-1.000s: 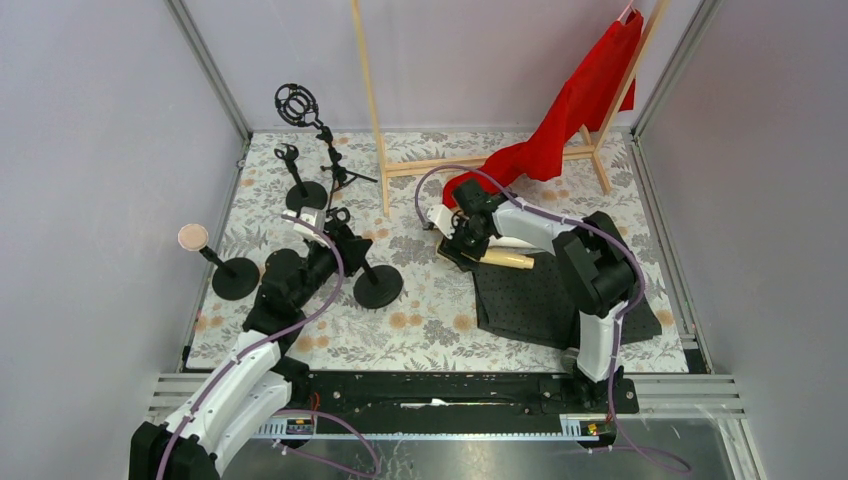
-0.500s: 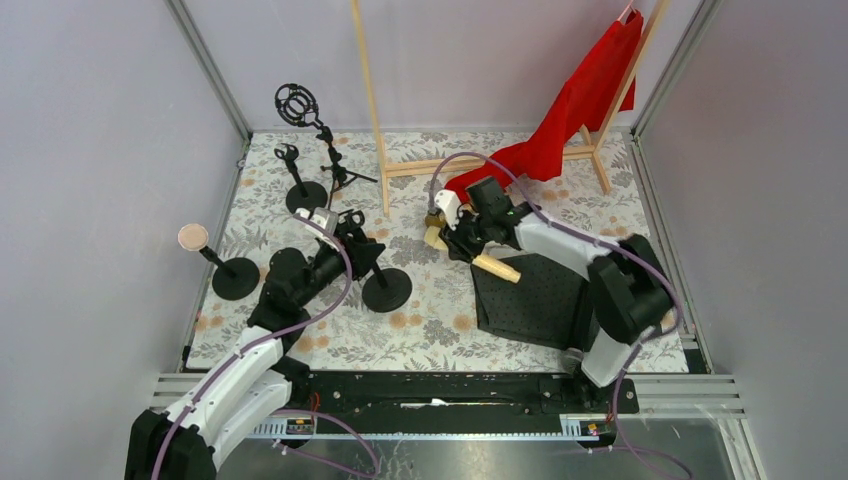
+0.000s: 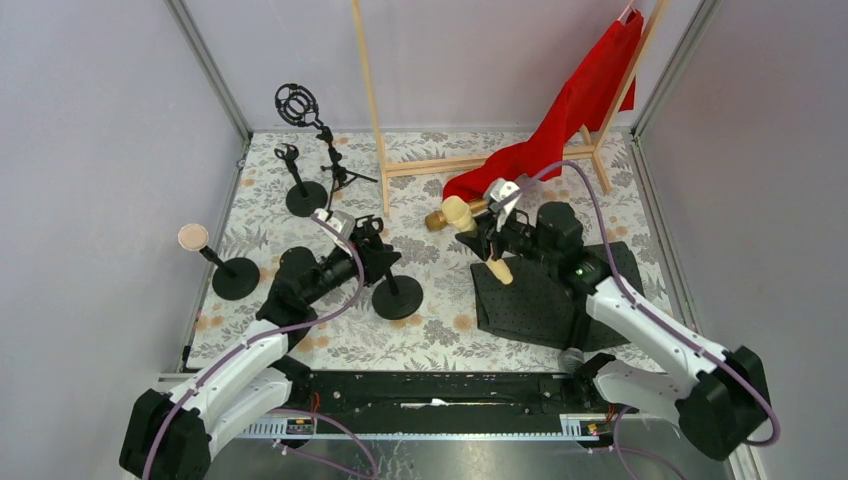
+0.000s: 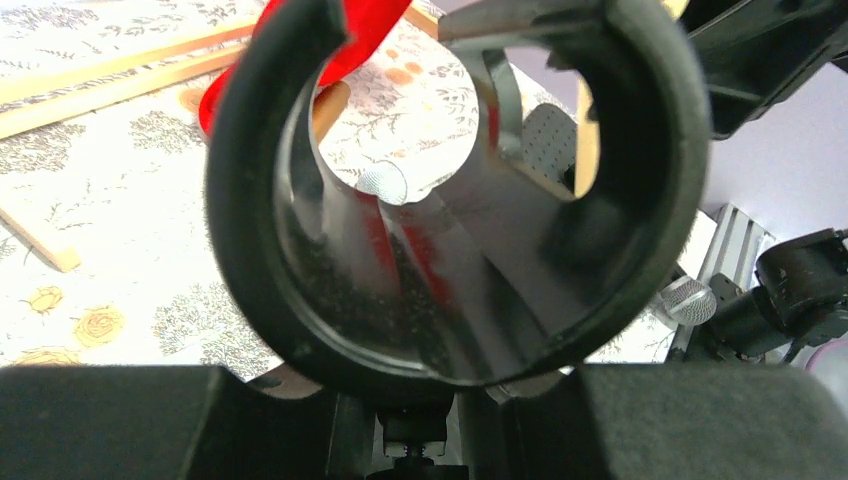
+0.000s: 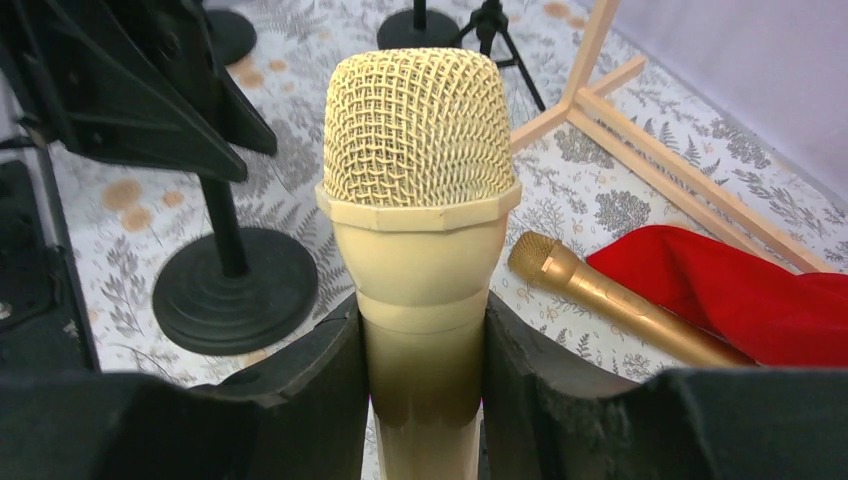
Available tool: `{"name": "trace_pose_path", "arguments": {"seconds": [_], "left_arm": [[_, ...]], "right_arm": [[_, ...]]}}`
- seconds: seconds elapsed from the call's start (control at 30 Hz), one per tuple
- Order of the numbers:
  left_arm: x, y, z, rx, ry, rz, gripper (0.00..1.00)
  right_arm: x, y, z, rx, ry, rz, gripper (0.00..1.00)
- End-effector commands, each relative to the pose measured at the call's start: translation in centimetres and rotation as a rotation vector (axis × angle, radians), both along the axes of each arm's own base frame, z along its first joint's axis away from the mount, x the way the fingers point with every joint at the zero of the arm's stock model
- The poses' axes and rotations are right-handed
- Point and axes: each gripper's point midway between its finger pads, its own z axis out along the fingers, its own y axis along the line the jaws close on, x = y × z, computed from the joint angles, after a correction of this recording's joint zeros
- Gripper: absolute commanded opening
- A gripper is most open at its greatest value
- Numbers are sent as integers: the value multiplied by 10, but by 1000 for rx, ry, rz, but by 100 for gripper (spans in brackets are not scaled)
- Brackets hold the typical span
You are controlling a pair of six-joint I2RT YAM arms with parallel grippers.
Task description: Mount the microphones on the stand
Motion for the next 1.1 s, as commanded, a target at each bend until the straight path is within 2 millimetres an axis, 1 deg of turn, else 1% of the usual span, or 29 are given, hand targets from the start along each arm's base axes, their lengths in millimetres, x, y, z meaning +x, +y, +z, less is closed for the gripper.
{"name": "trace_pose_path", "arguments": {"seconds": [0.0,0.1,0.27,0.37,0.4,0.47,0.6,0.73,0.77,0.87,0.9,1.07], "left_arm": [[2,-10,38,-55,-179,2,0],[12,-8,26,-9,-209,100,0],[25,-14,21,76,-311,259,0],[34,-15,25,61,-335,362,0],[41,-12,29,46,-337,420,0],[49,-13,29,42,-336,489,0],[64,-17,25,63,-340,640,0],[77,-21,17,32,-313,738,0],[80,-22,13,26,-302,755,2],[84,-27,7,-4,-273,772,13],[85,-28,5,-3,-268,772,19],[84,-32,-7,-3,-240,751,61]], "right_arm": [[-6,-8,46,207,-67,-69,0],[-16,-11,40,219,-43,-63,0],[-23,-17,25,194,-8,-70,0],[-27,-20,23,194,-10,-73,0],[-28,-21,24,197,-14,-76,0],[-29,-23,22,195,-12,-81,0],[-33,-27,20,187,-2,-88,0],[-36,-30,20,187,-4,-95,0],[-37,-31,21,186,-3,-98,0],[-38,-34,21,181,0,-106,0],[-38,-35,20,179,1,-109,0],[-39,-37,17,178,3,-118,0]]}}
